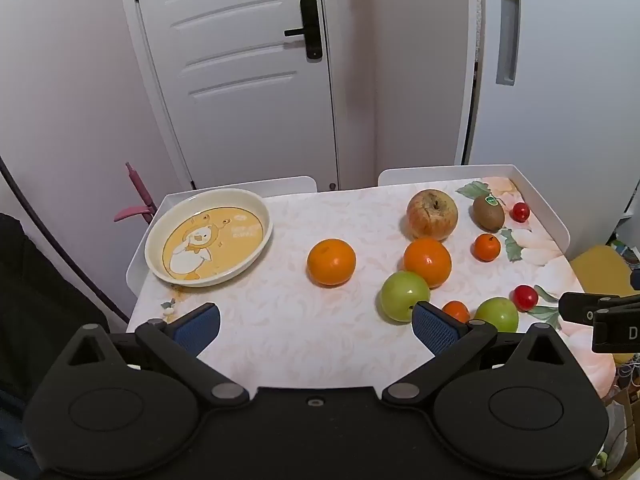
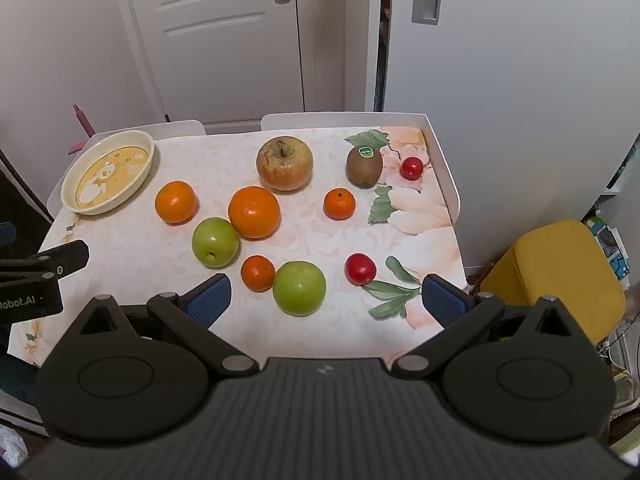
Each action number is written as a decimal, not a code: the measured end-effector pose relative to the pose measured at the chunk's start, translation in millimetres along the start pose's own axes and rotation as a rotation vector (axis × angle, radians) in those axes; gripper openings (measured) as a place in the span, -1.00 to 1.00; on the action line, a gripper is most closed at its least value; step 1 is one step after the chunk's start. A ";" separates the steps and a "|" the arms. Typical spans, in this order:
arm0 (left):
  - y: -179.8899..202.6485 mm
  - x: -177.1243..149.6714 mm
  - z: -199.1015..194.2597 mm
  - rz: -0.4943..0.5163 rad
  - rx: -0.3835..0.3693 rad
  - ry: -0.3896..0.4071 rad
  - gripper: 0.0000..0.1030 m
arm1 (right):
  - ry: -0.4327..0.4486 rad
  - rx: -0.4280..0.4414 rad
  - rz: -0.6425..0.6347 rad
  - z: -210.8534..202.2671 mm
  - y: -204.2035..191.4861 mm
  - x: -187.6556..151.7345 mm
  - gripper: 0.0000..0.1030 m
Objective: Organize fruits
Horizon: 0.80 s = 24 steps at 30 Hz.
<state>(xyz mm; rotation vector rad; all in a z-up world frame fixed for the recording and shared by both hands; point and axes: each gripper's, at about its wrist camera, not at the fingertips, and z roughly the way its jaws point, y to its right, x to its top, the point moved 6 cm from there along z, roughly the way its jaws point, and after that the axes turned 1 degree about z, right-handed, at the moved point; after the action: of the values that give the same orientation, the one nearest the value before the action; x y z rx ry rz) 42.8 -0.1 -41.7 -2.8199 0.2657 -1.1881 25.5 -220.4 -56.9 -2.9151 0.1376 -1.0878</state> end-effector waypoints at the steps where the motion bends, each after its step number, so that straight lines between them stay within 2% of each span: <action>1: -0.1 0.3 -0.1 0.000 0.000 0.003 1.00 | 0.000 0.002 0.001 -0.3 -0.2 0.0 1.00; 24: 2.0 -1.2 -4.2 -0.028 -0.016 -0.004 1.00 | 0.013 0.014 -0.002 -7.9 -6.1 0.5 1.00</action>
<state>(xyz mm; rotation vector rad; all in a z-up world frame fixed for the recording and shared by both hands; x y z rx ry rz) 38.7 -1.8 -39.9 -2.8490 0.2374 -1.1903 21.2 -214.4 -50.3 -2.8968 0.1268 -1.1037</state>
